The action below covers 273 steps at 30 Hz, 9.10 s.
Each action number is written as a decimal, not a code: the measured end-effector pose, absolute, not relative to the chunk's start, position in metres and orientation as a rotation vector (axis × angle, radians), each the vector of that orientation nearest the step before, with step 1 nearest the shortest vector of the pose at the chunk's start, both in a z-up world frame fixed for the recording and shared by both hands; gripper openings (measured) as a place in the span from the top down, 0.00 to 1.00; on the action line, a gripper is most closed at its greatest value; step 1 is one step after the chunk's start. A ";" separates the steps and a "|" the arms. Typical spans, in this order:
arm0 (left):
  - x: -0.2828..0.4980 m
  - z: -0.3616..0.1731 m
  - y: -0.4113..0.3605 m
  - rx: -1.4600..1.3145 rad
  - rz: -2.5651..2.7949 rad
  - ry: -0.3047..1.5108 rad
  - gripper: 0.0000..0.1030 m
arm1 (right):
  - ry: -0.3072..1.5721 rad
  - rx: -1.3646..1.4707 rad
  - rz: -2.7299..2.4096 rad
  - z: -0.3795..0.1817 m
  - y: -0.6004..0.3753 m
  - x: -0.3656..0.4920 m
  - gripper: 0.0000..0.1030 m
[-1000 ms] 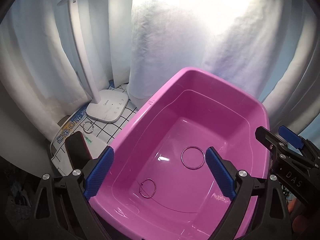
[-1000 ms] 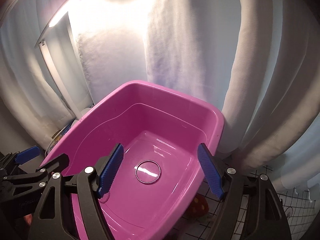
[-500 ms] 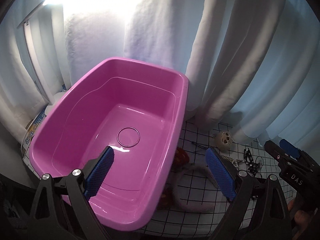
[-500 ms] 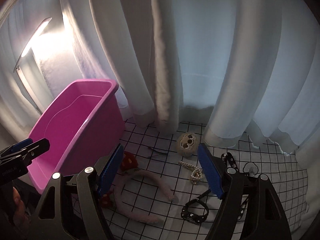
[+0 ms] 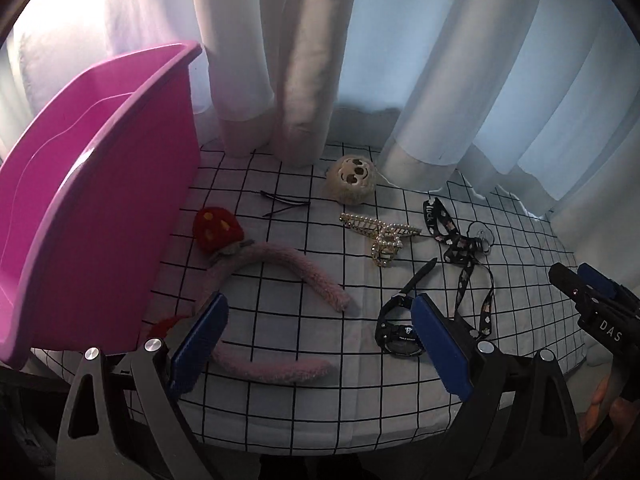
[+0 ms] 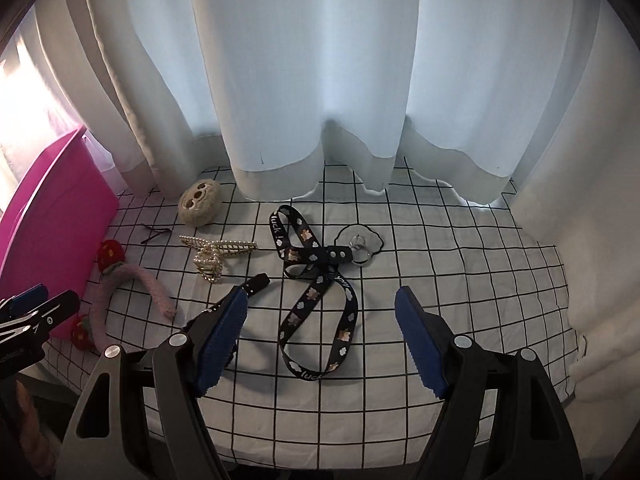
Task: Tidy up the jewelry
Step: 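Move left tool to the black wristwatch while right tool approaches the black 'luck' lanyard, then close left gripper on the watch band while right gripper grasps the lanyard ring, then lift the watch and lanyard and carry both over the pink bin, then open right gripper to drop the lanyard while left gripper releases the watch into the bin, then withdraw both tools toward the pink headband and pearl hair clip, then close left gripper on the pink headband while right gripper grasps the pearl claw clip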
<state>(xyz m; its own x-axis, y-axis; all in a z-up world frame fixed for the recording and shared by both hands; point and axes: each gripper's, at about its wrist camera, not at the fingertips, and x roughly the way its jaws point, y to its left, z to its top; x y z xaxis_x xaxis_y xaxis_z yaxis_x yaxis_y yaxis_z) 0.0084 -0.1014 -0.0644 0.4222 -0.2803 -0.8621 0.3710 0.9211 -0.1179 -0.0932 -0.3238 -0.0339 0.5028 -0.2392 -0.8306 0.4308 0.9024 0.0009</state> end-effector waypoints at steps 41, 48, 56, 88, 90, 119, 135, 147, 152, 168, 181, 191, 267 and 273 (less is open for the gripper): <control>0.002 -0.192 -0.208 0.195 -0.321 1.194 0.12 | 1.065 0.233 -0.316 -0.161 -0.386 -0.020 0.29; 0.007 -0.203 -0.211 0.187 -0.317 1.218 0.12 | 1.115 0.187 -0.322 -0.173 -0.396 0.005 0.29; 0.015 -0.207 -0.227 0.218 -0.296 1.202 0.07 | 1.083 0.156 -0.320 -0.178 -0.398 0.017 0.24; -0.009 -0.174 -0.211 0.155 -0.310 1.111 0.37 | 0.944 0.138 -0.293 -0.162 -0.340 -0.066 0.99; -0.010 -0.165 -0.209 0.150 -0.312 1.096 0.37 | 0.925 0.137 -0.291 -0.154 -0.334 -0.072 0.99; 0.041 0.043 -0.094 0.062 -0.282 0.805 0.37 | 0.512 0.044 -0.133 0.106 -0.238 -0.020 0.99; 0.108 0.093 0.111 -0.007 0.025 0.765 0.37 | 0.423 0.001 0.188 0.169 -0.044 0.098 0.99; 0.146 0.022 0.196 -0.064 0.128 0.920 0.37 | 0.655 -0.005 0.286 0.078 0.045 0.185 0.99; 0.156 -0.002 0.202 -0.078 0.125 0.980 0.37 | 0.765 -0.014 0.263 0.041 0.049 0.203 0.99; 0.172 -0.040 0.207 -0.089 0.111 1.132 0.36 | 0.999 -0.037 0.180 -0.007 0.047 0.228 0.57; 0.166 -0.023 0.199 -0.033 0.130 1.080 0.11 | 0.963 -0.029 0.153 0.006 0.039 0.221 0.42; 0.156 -0.008 0.192 -0.038 0.115 1.042 0.11 | 0.899 -0.005 0.163 0.028 0.030 0.203 0.42; 0.058 -0.174 -0.042 -0.012 0.198 1.091 0.11 | 1.077 -0.203 0.298 -0.171 -0.258 0.071 0.40; 0.078 -0.176 -0.040 0.010 0.221 1.088 0.11 | 1.075 -0.186 0.307 -0.173 -0.258 0.072 0.40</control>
